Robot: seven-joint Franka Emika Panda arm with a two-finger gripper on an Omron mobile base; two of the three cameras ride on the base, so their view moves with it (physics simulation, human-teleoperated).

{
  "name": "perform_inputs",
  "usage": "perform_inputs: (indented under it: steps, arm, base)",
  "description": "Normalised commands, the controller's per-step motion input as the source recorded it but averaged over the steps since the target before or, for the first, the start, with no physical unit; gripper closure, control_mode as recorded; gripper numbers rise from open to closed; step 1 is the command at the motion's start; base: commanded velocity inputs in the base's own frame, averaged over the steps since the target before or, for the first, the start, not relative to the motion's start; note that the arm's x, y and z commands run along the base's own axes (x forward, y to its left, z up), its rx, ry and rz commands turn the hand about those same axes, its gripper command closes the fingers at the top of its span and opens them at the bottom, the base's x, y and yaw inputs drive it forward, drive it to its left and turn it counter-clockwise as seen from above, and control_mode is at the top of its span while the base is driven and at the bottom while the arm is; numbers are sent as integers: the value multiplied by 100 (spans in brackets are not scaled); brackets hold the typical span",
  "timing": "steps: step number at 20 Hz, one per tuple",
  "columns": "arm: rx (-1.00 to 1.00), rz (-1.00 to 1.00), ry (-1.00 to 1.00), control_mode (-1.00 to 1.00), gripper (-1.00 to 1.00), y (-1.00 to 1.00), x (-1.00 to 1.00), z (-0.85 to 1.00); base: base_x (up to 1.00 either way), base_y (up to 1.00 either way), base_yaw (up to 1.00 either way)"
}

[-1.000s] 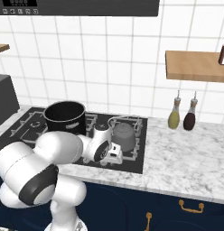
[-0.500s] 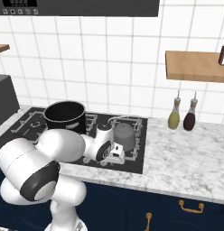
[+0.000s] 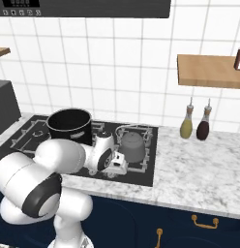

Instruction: Pick the kettle from the counter and place it on a stove burner. Then turn the burner on.

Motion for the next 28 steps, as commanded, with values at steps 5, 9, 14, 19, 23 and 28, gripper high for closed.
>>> perform_inputs:
  steps: [5, 9, 14, 19, 23, 28]
  arm:
    - [0, 0, 0, -100, 100, 9, -9, -1]
    - [0, 7, 0, -100, 100, 0, 0, -7]
    - [-1, 20, 0, -100, 100, 0, 0, -24]
    - [-3, 23, 0, -100, 100, 0, 0, -32]
    - [-6, 23, 0, -100, 100, 0, 0, -36]
    - [-10, 22, 0, -100, 100, 0, 0, -40]
  base:
    - [0, 0, 0]
    - [0, 0, 0]
    - [0, 0, 0]
    - [0, 0, 0]
    - [0, 0, 0]
    - [0, 0, 0]
